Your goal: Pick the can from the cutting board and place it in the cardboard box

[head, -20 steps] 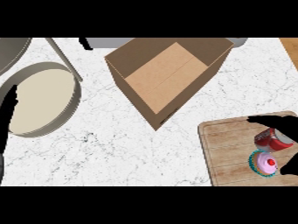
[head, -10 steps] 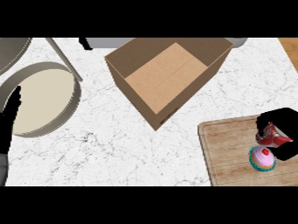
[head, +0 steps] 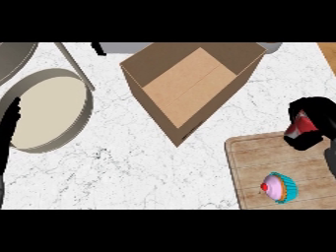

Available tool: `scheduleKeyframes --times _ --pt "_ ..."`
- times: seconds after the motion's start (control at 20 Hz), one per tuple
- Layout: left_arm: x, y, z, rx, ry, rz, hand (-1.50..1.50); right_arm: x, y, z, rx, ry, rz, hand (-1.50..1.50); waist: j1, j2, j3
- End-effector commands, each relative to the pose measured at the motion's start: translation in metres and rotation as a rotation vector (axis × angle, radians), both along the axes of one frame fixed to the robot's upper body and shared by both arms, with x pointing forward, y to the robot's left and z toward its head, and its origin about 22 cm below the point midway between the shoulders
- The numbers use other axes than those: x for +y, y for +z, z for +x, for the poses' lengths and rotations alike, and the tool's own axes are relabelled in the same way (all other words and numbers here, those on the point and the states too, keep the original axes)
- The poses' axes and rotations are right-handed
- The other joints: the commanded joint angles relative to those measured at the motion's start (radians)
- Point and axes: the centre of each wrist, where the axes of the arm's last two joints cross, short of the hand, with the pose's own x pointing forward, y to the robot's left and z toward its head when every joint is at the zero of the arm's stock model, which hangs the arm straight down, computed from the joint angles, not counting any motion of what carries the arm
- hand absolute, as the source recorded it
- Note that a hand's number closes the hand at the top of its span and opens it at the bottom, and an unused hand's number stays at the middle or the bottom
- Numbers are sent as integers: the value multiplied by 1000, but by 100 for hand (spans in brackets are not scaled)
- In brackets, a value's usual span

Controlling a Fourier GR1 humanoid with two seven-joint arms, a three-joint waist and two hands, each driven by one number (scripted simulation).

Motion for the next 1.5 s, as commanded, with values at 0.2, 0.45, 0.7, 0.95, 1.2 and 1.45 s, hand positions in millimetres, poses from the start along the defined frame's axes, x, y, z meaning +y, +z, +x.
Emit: scheduleKeyframes --times 0.2,0.45,0.7,0.95,1.2,1.45 --pt "15 0 3 7 13 5 0 7 72 12 -304 -47 4 150 -22 -4 0" --pt "0 -4 5 15 6 -5 0 23 101 12 -466 87 57 150 -17 -4 1" --pt "0 -8 5 11 9 -4 0 77 111 8 -464 157 144 150 -14 -3 1" --pt "-12 -2 5 24 -15 -2 0 131 149 45 -417 169 290 150 3 -1 1" --pt "-24 5 6 -2 -9 -1 0 159 162 76 -389 135 378 150 8 2 1" --pt "-6 -10 13 4 -19 -4 0 187 154 101 -327 94 470 150 9 6 1"
